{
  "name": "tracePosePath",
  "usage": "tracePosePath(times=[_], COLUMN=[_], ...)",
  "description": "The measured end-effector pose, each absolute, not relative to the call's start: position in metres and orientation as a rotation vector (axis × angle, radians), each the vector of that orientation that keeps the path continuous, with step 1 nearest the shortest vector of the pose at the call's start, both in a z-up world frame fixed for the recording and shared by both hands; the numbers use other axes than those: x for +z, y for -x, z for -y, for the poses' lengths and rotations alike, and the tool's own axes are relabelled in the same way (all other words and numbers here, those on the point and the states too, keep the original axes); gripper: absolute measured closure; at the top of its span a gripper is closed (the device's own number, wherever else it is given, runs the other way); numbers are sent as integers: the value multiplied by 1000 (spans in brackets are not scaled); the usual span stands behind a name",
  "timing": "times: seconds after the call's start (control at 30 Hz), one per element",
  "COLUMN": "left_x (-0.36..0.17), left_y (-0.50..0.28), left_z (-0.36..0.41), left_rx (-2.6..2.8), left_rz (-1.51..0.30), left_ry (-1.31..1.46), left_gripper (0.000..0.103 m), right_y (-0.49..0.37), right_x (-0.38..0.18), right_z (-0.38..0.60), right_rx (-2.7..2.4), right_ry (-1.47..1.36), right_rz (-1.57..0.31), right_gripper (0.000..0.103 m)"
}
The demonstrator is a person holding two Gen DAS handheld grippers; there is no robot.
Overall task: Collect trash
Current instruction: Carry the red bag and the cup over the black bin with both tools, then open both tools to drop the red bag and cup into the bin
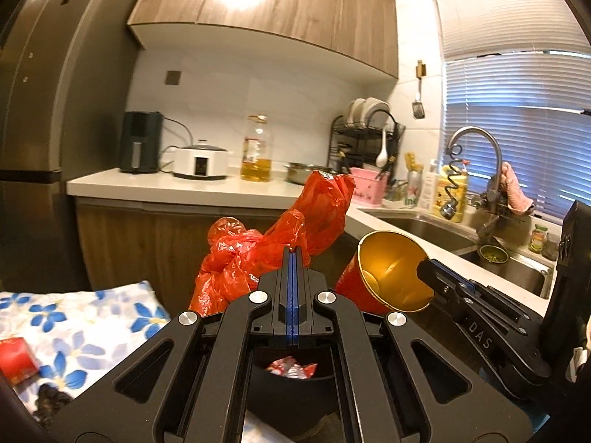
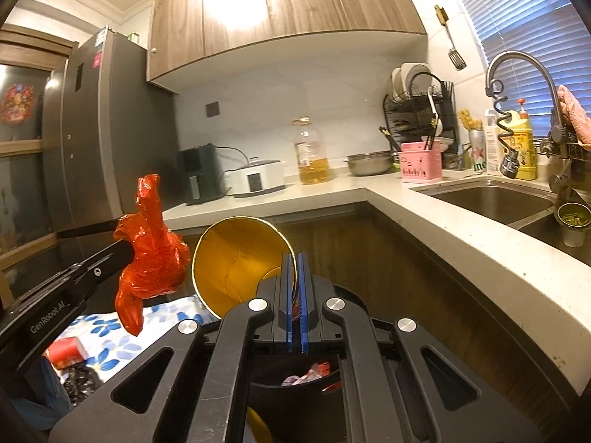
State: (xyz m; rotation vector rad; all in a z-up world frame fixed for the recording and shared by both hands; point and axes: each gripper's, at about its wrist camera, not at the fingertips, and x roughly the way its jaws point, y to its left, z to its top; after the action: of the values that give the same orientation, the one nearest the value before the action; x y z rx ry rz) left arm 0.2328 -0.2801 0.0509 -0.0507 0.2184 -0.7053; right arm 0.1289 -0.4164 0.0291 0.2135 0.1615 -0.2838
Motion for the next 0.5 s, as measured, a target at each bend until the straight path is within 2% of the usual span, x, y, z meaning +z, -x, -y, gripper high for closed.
tracePosePath(times=[0.5], left_x=[18], left_y=[-266], left_z=[315], left_rx=[-811], left_rz=[-278], left_ry=[49], left_gripper=[103], right_y=[-152], right_x=[13], right_z=[443], right_rx=[-300], right_ry=[-229], right_rz=[-211], right_gripper=[99])
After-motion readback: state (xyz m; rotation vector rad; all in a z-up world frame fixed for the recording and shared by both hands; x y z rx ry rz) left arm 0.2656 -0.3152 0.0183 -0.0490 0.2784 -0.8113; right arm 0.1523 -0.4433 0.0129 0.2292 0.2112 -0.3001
